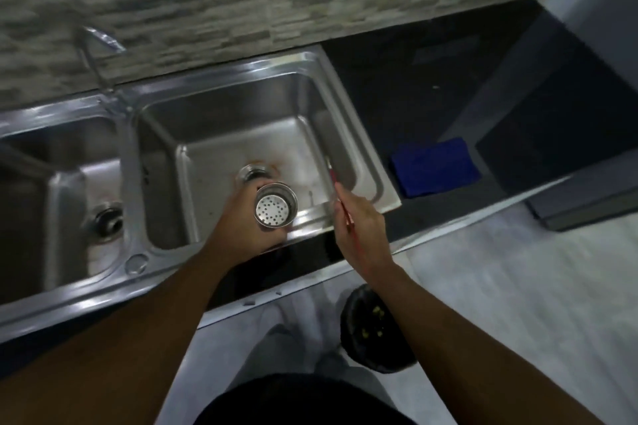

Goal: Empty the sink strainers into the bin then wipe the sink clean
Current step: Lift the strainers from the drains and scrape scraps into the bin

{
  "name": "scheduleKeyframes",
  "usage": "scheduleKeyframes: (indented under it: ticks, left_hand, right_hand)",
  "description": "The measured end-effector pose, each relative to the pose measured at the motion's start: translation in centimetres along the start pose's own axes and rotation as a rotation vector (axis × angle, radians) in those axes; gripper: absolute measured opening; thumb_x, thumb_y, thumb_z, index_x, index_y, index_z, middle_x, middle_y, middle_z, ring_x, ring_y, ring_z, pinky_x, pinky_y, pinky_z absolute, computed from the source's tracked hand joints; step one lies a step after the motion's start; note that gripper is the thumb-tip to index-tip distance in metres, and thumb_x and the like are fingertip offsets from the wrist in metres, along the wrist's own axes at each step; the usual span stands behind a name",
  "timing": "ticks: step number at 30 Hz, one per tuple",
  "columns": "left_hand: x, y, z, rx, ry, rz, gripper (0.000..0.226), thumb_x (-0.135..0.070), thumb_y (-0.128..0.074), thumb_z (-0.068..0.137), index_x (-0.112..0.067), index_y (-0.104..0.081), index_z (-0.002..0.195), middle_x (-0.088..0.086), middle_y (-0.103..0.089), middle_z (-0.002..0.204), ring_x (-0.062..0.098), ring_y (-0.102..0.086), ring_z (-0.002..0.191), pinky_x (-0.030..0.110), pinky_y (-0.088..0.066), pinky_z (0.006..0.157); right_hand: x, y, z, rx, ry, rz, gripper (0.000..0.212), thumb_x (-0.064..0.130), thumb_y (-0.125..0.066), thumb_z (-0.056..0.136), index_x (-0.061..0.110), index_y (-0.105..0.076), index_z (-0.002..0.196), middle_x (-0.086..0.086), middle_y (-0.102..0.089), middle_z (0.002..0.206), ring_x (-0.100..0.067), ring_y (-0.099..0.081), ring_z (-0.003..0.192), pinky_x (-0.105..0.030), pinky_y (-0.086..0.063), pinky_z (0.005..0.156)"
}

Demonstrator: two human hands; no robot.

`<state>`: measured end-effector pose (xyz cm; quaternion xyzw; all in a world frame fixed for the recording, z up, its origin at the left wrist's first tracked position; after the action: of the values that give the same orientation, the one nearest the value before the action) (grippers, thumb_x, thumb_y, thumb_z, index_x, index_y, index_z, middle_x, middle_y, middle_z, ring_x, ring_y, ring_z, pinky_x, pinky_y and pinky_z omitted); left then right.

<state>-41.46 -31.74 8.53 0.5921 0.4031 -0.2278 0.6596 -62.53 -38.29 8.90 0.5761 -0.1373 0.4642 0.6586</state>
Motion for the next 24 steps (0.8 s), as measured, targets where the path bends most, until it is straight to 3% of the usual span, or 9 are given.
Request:
scheduleKeyframes:
  ticks: [3,6,8,10,14,18,22,24]
  left_hand:
    - [4.8,1.9,0.5,-0.040,0.152,-0.024,0.081,-0.044,-0.081,0.053,-0.053,-0.046,0.125,-0.008,-0.060,0.126,0.012,-0.059,0.117,0.041,-0.051,0.101]
    - [9.3,3.1,1.2,-0.053,0.287,-0.052,0.084,-0.034,-0.088,0.053,-0.039,-0.051,0.129,-0.003,-0.061,0.125,0.016,-0.061,0.113,0.041,-0.055,0.096]
    - [11.4,3.5,1.7,-0.051,0.310,-0.046,0.085,-0.029,-0.093,0.053,-0.030,-0.054,0.128,-0.004,-0.063,0.124,0.015,-0.061,0.112,0.034,-0.053,0.093]
    - [13.4,3.6,2.2,-0.042,0.330,-0.038,0.084,-0.026,-0.093,0.052,-0.023,-0.055,0.127,-0.002,-0.061,0.126,0.015,-0.058,0.114,0.026,-0.045,0.092]
    - [17.3,2.8,2.9,-0.017,0.409,0.011,0.081,-0.007,-0.090,0.062,-0.008,-0.051,0.134,0.013,-0.051,0.135,0.027,-0.052,0.124,0.025,-0.039,0.100]
    - [20.3,2.0,4.6,0.043,0.537,0.065,0.085,-0.007,-0.090,0.066,-0.008,-0.048,0.139,0.015,-0.053,0.140,0.031,-0.051,0.129,0.032,-0.041,0.107]
    - [22.3,1.7,5.8,0.067,0.610,0.103,0.083,-0.010,-0.093,0.063,-0.013,-0.051,0.135,0.014,-0.058,0.136,0.033,-0.054,0.125,0.039,-0.048,0.103]
    - [22.9,1.5,5.9,0.076,0.626,0.109,0.085,-0.007,-0.093,0.061,-0.012,-0.050,0.134,0.014,-0.055,0.137,0.033,-0.051,0.127,0.040,-0.046,0.104]
  right_hand:
    - [1.2,-5.2,1.9,0.175,0.025,-0.061,0.043,0.024,-0.041,0.105,0.017,-0.047,0.147,0.001,-0.064,0.094,0.002,-0.050,0.079,-0.007,-0.042,0.075]
    - [1.4,-9.7,2.5,0.320,0.041,-0.130,0.044,0.026,-0.039,0.107,0.015,-0.044,0.149,-0.010,-0.068,0.125,-0.023,-0.069,0.096,-0.038,-0.058,0.084]
    - [1.1,-11.9,2.4,0.404,0.039,-0.195,0.045,0.022,-0.044,0.105,0.014,-0.044,0.149,-0.014,-0.061,0.139,-0.037,-0.069,0.106,-0.046,-0.058,0.084]
    - [0.8,-13.0,2.3,0.426,0.028,-0.270,0.046,0.018,-0.050,0.101,0.013,-0.048,0.147,-0.014,-0.058,0.143,-0.038,-0.066,0.114,-0.046,-0.057,0.085]
    - [0.5,-13.3,2.2,0.396,0.037,-0.367,0.045,0.022,-0.051,0.094,0.012,-0.058,0.137,-0.015,-0.064,0.135,-0.031,-0.067,0.118,-0.045,-0.059,0.085]
    - [0.5,-13.4,2.3,0.395,0.052,-0.371,0.044,0.026,-0.044,0.096,0.009,-0.062,0.132,-0.015,-0.068,0.128,-0.029,-0.067,0.118,-0.046,-0.058,0.095]
    - [0.7,-13.4,2.4,0.392,0.077,-0.345,0.042,0.024,-0.045,0.096,0.007,-0.064,0.129,-0.009,-0.076,0.102,-0.020,-0.073,0.083,-0.029,-0.057,0.073]
    - [0.6,-13.4,2.5,0.386,0.086,-0.352,0.041,0.024,-0.045,0.095,0.007,-0.064,0.128,-0.009,-0.076,0.100,-0.021,-0.072,0.081,-0.026,-0.055,0.072]
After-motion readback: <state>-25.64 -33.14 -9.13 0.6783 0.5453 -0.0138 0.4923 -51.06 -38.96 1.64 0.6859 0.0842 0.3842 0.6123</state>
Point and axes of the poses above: each hand's wrist, its own z-axis towards the middle knuckle, its own y-axis out of the back of the hand, x = y × z, the point moved 6 cm from there along z, towards the middle knuckle
